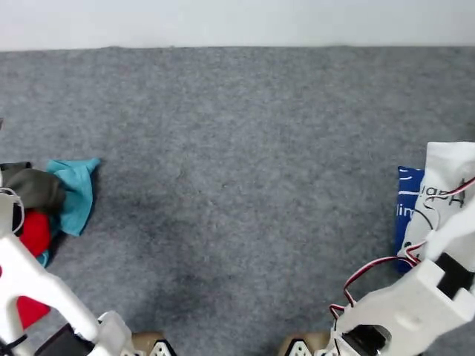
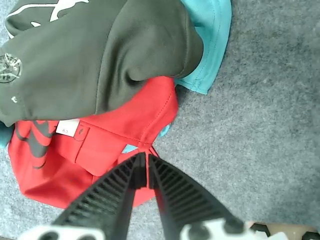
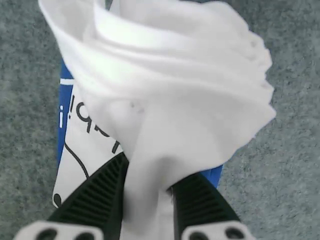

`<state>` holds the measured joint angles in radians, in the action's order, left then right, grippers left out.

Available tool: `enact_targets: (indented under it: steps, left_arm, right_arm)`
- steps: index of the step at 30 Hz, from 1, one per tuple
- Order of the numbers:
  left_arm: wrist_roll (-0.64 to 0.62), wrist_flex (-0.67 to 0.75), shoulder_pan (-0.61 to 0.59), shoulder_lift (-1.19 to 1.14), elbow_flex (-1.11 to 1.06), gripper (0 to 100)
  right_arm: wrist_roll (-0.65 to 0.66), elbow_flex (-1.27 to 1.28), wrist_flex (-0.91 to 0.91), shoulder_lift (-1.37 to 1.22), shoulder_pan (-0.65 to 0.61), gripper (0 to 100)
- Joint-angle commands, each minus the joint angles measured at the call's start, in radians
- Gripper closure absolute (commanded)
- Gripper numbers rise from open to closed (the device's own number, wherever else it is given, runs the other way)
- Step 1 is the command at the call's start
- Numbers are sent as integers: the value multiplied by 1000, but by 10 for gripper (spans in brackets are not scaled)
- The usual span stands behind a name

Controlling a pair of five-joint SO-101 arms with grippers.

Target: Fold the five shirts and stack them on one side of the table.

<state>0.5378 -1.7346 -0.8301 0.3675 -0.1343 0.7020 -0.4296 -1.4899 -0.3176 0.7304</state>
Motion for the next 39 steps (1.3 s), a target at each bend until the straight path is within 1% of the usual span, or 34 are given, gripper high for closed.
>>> enact_targets:
  steps: [1, 2, 4, 9, 11, 13, 18, 22, 27, 29, 31, 33, 34, 36, 39]
  left_arm:
    - [6, -17, 0, 32, 5, 986]
    - [6, -15, 0, 32, 5, 986]
    - [6, -5, 0, 32, 5, 986]
    - [6, -2, 0, 32, 5, 986]
    - [6, -2, 0, 32, 4, 986]
    - [6, -2, 0, 32, 4, 986]
    - [6, -2, 0, 32, 4, 986]
    - [6, -2, 0, 32, 2, 986]
    - [6, -2, 0, 32, 1, 986]
    - [6, -2, 0, 32, 1, 986]
    - [6, -2, 0, 32, 1, 986]
    - [6, -2, 0, 32, 1, 986]
    - [6, -2, 0, 32, 1, 986]
    - [6, -2, 0, 32, 2, 986]
    - [6, -2, 0, 32, 2, 986]
  right_arm:
    - [35, -9, 15, 10, 12, 988]
    - [34, -9, 15, 10, 12, 982]
    - [32, -9, 15, 12, 13, 937]
    - [28, -14, 18, 12, 44, 768]
    - [28, -14, 18, 12, 50, 734]
    - [28, -14, 18, 16, 50, 723]
    - [25, -48, 7, 47, 45, 723]
    - [-14, -55, 5, 125, 28, 723]
    - [-14, -52, -116, 191, -7, 726]
    - [-15, -44, -165, 185, -25, 759]
    - [-15, -14, -176, 156, -41, 846]
    - [-15, 17, -176, 113, -59, 966]
    - [-15, 25, -182, 88, -67, 998]
    - [-15, 41, -199, 45, -73, 952]
    - [-15, 49, -226, -10, -77, 986]
